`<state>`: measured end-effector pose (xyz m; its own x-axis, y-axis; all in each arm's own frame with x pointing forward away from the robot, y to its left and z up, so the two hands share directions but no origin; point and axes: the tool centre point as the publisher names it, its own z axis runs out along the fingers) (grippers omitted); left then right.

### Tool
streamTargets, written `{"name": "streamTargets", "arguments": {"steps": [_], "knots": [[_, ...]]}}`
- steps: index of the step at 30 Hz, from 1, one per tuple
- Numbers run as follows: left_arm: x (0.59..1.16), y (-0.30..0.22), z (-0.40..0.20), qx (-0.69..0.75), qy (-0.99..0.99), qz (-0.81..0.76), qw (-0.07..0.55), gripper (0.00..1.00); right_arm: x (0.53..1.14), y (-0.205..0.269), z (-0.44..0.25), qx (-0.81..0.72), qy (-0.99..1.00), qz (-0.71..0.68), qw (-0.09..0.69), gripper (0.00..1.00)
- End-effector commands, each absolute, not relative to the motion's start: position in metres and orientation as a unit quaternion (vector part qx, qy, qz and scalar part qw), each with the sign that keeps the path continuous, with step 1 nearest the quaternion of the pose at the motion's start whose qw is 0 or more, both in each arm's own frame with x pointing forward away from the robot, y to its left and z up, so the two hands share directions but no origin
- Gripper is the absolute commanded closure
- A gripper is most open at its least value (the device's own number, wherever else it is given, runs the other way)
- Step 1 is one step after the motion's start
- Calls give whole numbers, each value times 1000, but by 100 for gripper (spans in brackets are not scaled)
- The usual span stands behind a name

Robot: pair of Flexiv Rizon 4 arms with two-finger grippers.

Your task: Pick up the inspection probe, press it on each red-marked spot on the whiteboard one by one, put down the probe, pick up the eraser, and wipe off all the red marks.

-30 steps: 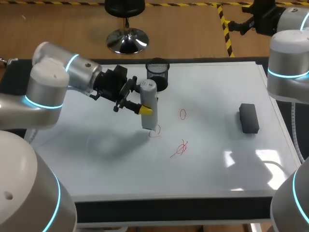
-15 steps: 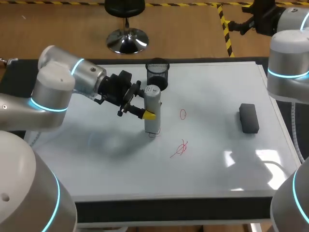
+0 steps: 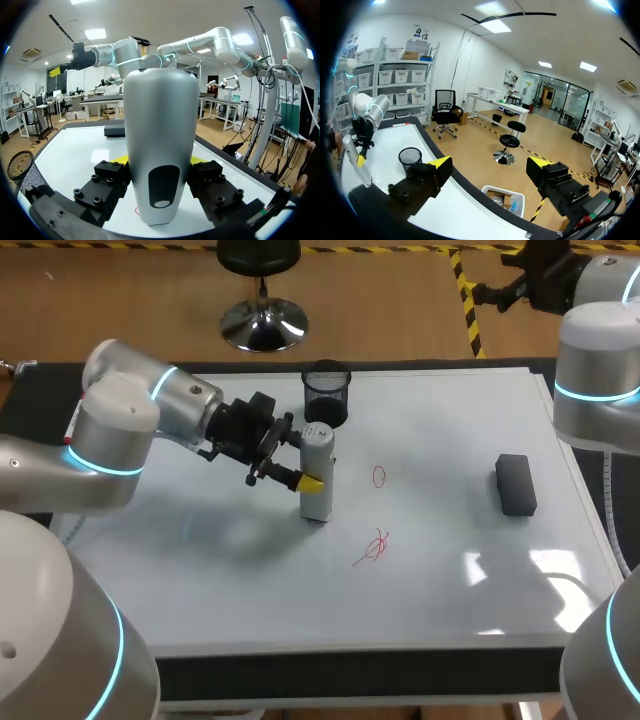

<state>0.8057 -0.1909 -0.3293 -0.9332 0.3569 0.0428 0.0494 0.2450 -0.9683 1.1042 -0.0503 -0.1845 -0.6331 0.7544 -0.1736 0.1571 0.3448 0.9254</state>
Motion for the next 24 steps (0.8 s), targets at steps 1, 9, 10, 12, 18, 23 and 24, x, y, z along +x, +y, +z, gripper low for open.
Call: {"name": "streamTargets", "arguments": {"steps": [1, 9, 10, 12, 18, 23, 24], "knots": [[808, -192, -334, -132, -777, 601, 130, 100, 1104, -50, -184, 300, 761, 488, 306, 0], [803, -190, -342, -135, -779, 597, 133, 100, 1104, -50, -184, 300, 761, 488, 306, 0], [803, -190, -343, -136, -780, 596, 134, 100, 1104, -50, -184, 300, 761, 488, 306, 0], [803, -190, -344, -136, -781, 595, 134, 100, 1104, -50, -184, 300, 761, 488, 306, 0], [802, -190, -345, -138, -781, 594, 134, 100, 1104, -50, -184, 300, 761, 488, 306, 0], [802, -190, -344, -135, -779, 597, 134, 100, 1104, -50, -184, 300, 761, 488, 306, 0], [802, -190, -344, -135, -779, 597, 134, 100, 1104, -50, -184, 300, 761, 488, 306, 0]]}}
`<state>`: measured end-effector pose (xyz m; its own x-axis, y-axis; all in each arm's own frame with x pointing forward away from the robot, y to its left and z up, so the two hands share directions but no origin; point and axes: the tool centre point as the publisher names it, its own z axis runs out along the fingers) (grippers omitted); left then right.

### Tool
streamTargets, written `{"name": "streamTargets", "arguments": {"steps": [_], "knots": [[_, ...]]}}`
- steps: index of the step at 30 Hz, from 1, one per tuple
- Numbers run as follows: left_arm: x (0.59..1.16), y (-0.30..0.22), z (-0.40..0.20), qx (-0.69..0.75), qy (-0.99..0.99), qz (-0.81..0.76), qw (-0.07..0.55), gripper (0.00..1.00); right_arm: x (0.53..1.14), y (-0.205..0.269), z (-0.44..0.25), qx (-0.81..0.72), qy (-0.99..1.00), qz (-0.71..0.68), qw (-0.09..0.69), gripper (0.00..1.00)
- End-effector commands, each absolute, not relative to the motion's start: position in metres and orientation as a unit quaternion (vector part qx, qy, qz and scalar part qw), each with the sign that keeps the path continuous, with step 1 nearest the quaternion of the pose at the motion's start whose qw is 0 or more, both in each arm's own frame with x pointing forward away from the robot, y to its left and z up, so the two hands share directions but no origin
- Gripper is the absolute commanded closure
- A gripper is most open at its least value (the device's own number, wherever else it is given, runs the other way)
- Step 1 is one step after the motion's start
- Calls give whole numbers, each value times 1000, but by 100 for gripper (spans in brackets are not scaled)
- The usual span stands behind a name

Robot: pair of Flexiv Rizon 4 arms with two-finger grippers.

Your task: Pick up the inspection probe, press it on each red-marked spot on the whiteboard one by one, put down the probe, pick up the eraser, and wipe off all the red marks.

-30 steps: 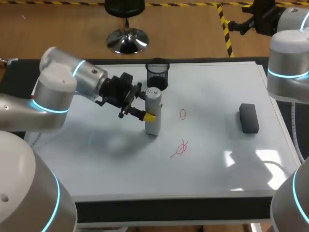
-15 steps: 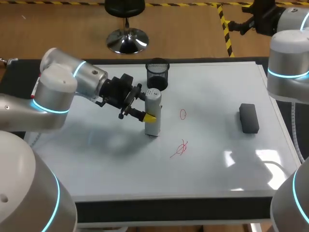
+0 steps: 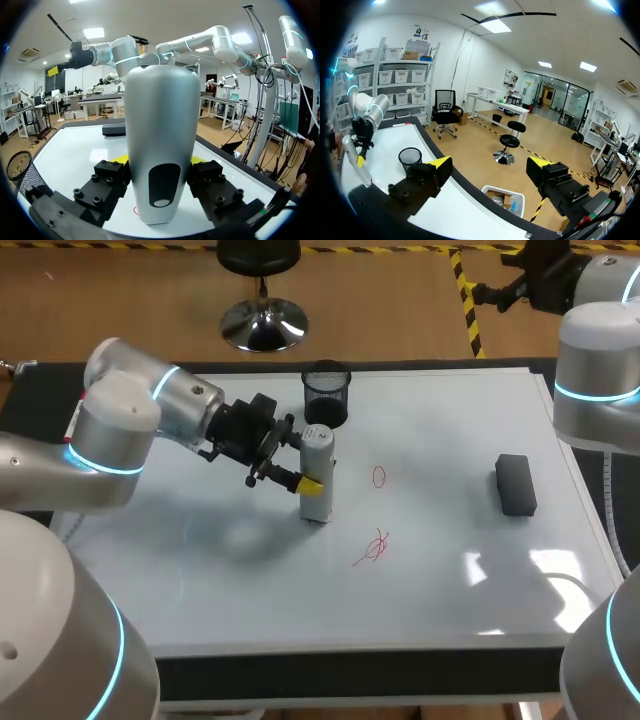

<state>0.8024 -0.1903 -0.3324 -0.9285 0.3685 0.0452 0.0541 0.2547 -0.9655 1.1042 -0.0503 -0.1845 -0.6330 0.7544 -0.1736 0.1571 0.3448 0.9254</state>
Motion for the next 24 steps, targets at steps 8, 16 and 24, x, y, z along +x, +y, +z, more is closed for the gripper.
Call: {"name": "streamTargets", "arguments": {"steps": [8, 16, 24], "knots": [[804, -190, -343, -132, -777, 600, 139, 100, 1104, -50, -184, 300, 761, 488, 306, 0], [804, -190, -343, -132, -777, 600, 139, 100, 1104, -50, -184, 300, 761, 488, 306, 0], [804, -190, -343, -132, -777, 600, 139, 100, 1104, -50, -184, 300, 761, 488, 306, 0]]}}
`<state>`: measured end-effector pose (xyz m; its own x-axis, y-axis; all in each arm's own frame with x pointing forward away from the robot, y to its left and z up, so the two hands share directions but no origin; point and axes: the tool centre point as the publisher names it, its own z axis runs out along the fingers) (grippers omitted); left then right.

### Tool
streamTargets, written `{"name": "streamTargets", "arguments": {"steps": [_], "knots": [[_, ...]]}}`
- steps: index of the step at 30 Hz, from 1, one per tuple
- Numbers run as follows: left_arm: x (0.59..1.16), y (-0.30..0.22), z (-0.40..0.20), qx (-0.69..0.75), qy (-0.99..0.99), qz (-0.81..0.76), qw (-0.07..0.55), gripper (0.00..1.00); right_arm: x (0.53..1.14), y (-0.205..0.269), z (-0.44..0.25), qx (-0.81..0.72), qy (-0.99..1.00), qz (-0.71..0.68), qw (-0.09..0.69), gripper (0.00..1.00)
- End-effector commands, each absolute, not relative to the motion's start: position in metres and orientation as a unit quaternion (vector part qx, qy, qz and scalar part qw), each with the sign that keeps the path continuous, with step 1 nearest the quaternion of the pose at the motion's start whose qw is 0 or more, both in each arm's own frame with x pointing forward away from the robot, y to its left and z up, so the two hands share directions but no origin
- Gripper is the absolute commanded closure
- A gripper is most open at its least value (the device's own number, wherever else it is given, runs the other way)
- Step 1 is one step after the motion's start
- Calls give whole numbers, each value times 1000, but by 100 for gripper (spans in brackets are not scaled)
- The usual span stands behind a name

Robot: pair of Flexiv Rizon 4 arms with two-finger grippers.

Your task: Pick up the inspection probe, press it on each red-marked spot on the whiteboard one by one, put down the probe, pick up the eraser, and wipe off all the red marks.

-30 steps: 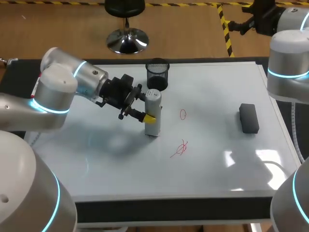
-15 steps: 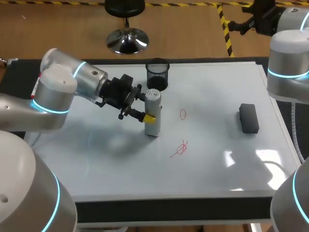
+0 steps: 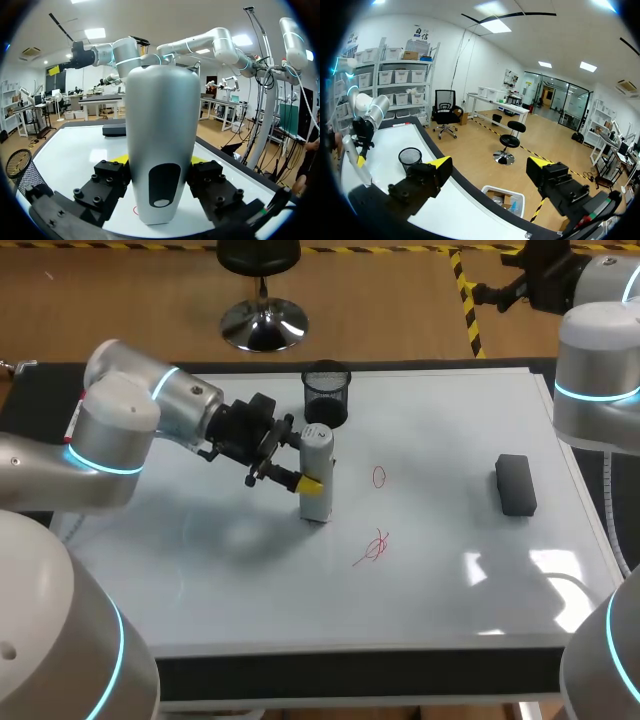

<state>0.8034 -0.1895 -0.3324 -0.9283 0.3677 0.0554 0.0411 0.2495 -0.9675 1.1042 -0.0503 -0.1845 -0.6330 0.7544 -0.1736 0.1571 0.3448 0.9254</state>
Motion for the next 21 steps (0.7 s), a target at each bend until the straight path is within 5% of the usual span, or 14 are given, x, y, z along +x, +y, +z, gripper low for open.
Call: {"name": "streamTargets", "arguments": {"steps": [1, 21], "knots": [[804, -190, -343, -132, -777, 600, 139, 100, 1104, -50, -184, 300, 761, 488, 306, 0], [804, -190, -343, -132, -777, 600, 139, 100, 1054, -10, -143, 463, 799, 347, 163, 0]]}}
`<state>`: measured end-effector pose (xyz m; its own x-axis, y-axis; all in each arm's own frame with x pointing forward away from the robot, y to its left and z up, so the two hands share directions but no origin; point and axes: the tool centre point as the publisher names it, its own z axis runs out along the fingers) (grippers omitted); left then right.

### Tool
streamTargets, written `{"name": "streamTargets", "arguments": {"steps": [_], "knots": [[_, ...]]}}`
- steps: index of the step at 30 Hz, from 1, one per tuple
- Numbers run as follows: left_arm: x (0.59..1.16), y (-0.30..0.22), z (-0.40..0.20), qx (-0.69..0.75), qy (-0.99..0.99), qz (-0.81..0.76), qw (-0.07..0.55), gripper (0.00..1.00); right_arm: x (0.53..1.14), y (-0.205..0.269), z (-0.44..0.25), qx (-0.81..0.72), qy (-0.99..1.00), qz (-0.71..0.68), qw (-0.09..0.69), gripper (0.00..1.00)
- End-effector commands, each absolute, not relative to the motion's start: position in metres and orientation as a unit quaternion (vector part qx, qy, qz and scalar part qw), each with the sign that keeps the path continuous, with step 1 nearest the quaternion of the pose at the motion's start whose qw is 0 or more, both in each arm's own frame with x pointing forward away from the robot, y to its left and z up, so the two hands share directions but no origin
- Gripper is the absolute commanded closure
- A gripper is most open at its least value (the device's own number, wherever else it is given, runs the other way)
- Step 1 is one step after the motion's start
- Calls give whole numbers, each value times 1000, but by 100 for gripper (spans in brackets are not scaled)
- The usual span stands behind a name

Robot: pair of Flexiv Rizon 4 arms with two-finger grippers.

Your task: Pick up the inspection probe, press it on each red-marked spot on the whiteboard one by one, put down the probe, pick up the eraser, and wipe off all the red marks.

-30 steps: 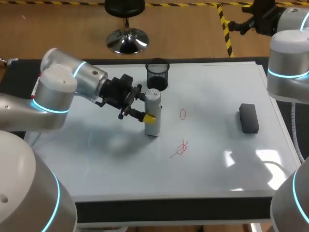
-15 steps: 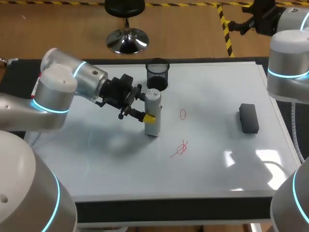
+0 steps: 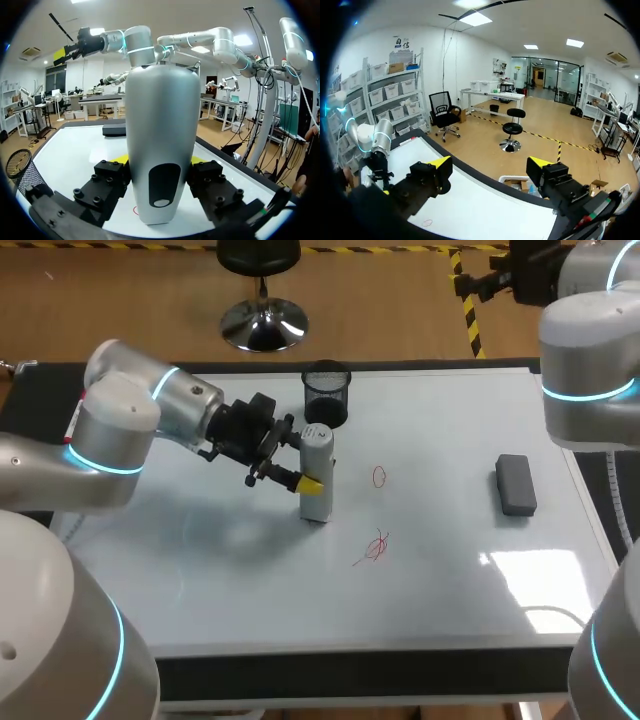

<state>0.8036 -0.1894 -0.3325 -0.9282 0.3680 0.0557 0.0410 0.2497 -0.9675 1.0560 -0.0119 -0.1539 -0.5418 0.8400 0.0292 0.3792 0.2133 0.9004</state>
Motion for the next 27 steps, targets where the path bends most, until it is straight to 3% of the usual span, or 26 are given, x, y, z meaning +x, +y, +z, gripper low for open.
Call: {"name": "streamTargets", "arguments": {"steps": [1, 27], "knots": [[804, -190, -343, -132, -777, 600, 139, 100, 1054, -10, -143, 463, 799, 347, 163, 0], [804, -190, -343, -132, -777, 600, 139, 100, 1035, -12, -148, 491, 795, 320, 159, 0]]}}
